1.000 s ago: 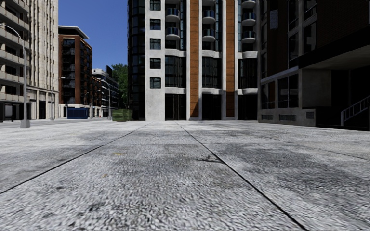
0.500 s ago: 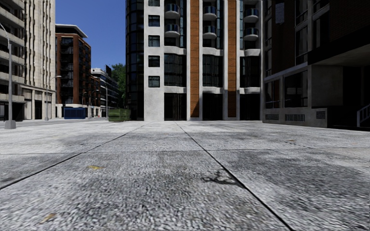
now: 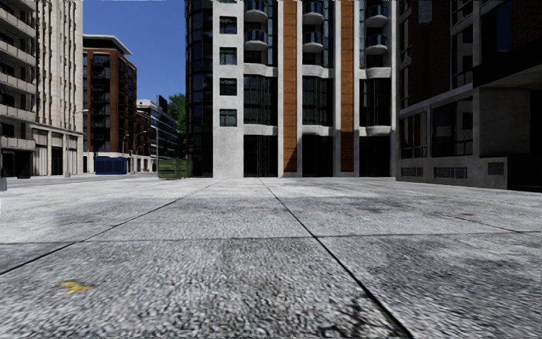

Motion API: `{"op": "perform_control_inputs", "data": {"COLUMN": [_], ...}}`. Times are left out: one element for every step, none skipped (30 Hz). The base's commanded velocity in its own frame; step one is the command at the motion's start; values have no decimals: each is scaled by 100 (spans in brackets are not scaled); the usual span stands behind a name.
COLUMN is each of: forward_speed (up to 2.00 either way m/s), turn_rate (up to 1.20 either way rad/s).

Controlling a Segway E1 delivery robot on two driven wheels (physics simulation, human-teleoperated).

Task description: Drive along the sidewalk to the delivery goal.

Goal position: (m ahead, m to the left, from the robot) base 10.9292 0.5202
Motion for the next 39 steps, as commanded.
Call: {"op": "perform_control_inputs", "data": {"forward_speed": [200, 200, 200, 200, 200, 200, 200, 200, 200, 200, 200, 200, 200, 200, 200, 200, 200, 200, 200, 200, 200, 200, 200, 200, 200, 200, 200, 200, 200, 200, 200, 200, 200, 200, 200, 200, 200, 200, 200], "turn_rate": [41, 42, 42, 42, 42, 42, 42, 42, 0, 0, 0, 0, 0, 0, 0, 0, 0, 0, 0, 0, 0, 0, 0, 0, 0, 0, 0, 0, 0, 0, 0, 0, 0, 0, 0, 0, 0, 0, 0]}}
